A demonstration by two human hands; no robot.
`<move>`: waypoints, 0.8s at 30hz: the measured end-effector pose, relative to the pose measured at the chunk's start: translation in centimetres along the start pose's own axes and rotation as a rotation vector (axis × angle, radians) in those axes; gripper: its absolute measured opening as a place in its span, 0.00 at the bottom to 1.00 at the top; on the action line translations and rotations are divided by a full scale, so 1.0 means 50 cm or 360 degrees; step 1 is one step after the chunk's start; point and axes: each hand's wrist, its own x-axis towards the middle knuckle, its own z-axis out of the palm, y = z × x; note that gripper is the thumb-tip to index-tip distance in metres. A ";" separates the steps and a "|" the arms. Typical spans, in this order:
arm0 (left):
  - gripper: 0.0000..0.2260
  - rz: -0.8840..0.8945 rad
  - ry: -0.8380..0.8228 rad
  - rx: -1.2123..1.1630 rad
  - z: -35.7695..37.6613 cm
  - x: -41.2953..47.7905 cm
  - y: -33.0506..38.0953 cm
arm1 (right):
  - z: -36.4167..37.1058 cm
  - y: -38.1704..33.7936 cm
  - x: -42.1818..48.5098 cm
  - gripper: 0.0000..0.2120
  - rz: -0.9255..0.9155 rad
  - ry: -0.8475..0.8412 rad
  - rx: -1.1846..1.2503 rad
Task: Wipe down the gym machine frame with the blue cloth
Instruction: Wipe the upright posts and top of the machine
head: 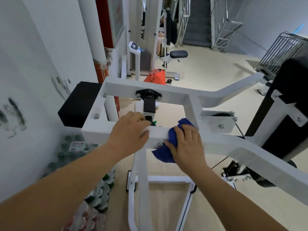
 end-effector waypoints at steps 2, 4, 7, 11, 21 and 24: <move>0.17 -0.0026 -0.0046 -0.0186 0.014 0.014 0.026 | -0.002 0.022 -0.008 0.28 -0.0014 -0.0016 0.0007; 0.19 -0.0106 -0.0098 -0.0271 0.032 0.029 0.034 | -0.009 0.079 -0.029 0.29 0.0036 0.0019 -0.0041; 0.20 -0.0137 -0.0015 -0.0340 0.049 0.034 0.034 | -0.023 0.179 -0.063 0.30 0.0223 0.0106 -0.0140; 0.20 -0.0138 0.0049 -0.0327 0.058 0.034 0.033 | -0.028 0.223 -0.073 0.32 0.0278 0.0133 -0.0188; 0.19 -0.0084 0.0088 -0.0376 0.053 0.028 0.034 | -0.012 0.122 -0.034 0.34 -0.0014 -0.0038 -0.0051; 0.22 -0.0052 0.0087 -0.0381 0.054 0.030 0.027 | -0.028 0.215 -0.074 0.34 0.0216 -0.0038 -0.0114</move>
